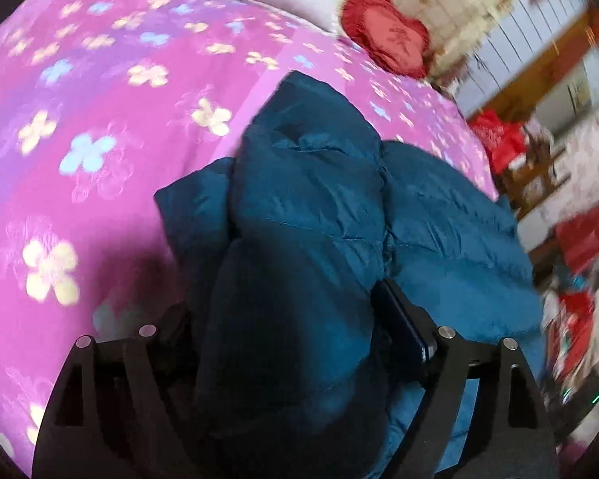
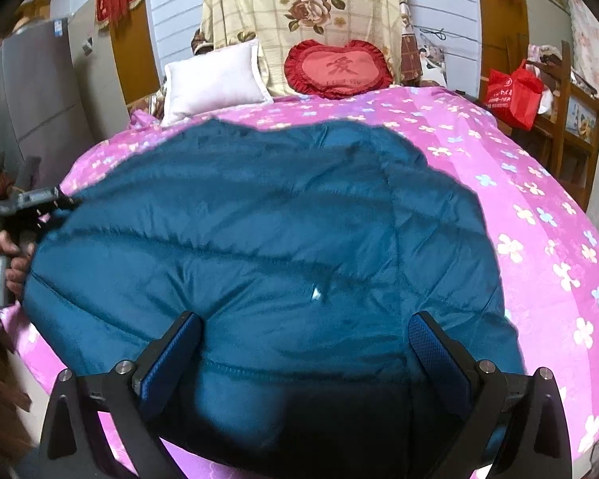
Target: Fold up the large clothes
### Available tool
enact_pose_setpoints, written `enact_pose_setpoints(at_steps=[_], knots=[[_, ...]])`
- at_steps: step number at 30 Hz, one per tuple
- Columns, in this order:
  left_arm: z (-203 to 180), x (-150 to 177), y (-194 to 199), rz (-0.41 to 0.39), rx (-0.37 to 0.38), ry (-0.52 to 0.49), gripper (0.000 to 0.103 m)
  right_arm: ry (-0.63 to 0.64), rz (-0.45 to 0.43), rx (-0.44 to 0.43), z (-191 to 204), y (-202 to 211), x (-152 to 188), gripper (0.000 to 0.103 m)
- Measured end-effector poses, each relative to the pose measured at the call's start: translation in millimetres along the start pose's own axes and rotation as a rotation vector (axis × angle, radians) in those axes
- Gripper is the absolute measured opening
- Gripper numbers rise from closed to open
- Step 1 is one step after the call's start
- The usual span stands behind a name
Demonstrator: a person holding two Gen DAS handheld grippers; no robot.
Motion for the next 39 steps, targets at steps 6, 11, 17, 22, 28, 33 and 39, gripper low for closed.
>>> enact_pose_setpoints(at_steps=[6, 11, 17, 22, 28, 33, 39], knots=[[-4.5, 11.5, -0.3, -0.115, -0.067, -0.067, 0.077, -0.281, -0.090, 0.158, -103.0, 22.5, -32.9, 0.101], [0.4, 9.3, -2.4, -0.107, -0.047, -0.048, 0.078, -0.170, 0.029, -0.037, -87.4, -19.5, -60.8, 0.100], [-0.3, 9.0, -2.3, -0.107, -0.044, -0.045, 0.079, -0.322, 0.223, -0.076, -124.0, -82.7, -23.3, 0.101], [-0.5, 8.8, -2.4, -0.103, -0.045, -0.053, 0.079, -0.305, 0.291, -0.419, -112.8, -99.5, -26.5, 0.100], [-3.9, 13.1, 2.0, -0.114, -0.015, -0.068, 0.060, -0.294, 0.253, -0.523, -114.6, -98.2, -22.1, 0.098], [-5.4, 14.4, 0.4, -0.099, -0.010, -0.069, 0.071, -0.231, 0.230, -0.501, -111.5, -97.1, -19.5, 0.097], [-5.5, 19.0, 2.7, -0.083, 0.033, -0.068, 0.079, -0.206, 0.246, -0.476, -107.7, -93.6, -20.1, 0.098]])
Point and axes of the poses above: each gripper's, at about its wrist camera, not at the fingertips, and y roughly against the way its jaws point, z to its left, x to its underside, the point moved 3 cm from there along -y, roughly the way its jaws point
